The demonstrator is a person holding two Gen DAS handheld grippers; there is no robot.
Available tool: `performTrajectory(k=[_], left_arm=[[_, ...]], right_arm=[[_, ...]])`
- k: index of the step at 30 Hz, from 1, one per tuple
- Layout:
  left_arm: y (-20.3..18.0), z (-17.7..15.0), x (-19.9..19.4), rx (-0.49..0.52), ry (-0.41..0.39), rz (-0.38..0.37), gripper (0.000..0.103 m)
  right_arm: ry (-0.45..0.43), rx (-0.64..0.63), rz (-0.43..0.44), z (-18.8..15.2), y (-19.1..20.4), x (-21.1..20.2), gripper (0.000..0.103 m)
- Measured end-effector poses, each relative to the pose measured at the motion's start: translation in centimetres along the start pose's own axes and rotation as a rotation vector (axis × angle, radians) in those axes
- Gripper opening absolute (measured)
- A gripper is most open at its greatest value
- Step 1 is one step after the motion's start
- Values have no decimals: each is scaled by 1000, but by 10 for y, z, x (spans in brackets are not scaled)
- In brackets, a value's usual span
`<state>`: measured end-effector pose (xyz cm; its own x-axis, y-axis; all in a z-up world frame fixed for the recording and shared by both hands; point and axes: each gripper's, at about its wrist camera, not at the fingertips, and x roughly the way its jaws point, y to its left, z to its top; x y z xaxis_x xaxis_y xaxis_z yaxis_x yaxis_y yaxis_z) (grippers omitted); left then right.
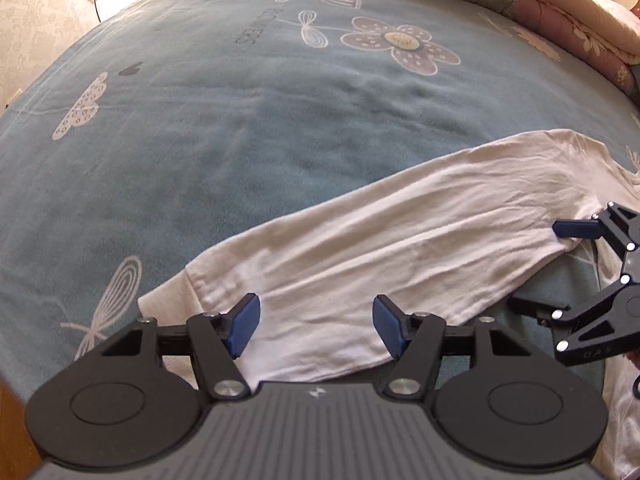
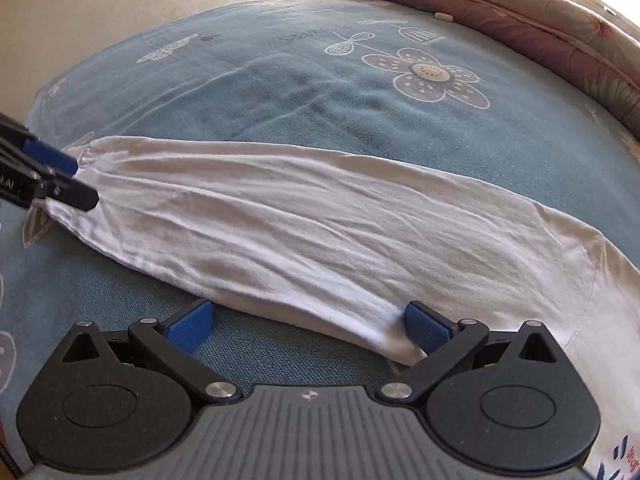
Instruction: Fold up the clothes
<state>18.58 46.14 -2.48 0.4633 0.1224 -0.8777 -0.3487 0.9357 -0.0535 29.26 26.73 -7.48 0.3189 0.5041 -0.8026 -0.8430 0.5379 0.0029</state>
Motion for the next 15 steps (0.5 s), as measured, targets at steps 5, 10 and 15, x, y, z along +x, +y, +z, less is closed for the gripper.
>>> performTrajectory(k=[5, 10, 15], left_arm=[[4, 13, 27, -16, 13, -21, 65], [25, 9, 33, -87, 25, 80, 65], [22, 7, 19, -63, 40, -5, 66]], right_arm=[[6, 21, -23, 2, 1, 1, 103], [0, 9, -22, 1, 1, 1, 103], [-21, 2, -23, -1, 2, 0, 103]])
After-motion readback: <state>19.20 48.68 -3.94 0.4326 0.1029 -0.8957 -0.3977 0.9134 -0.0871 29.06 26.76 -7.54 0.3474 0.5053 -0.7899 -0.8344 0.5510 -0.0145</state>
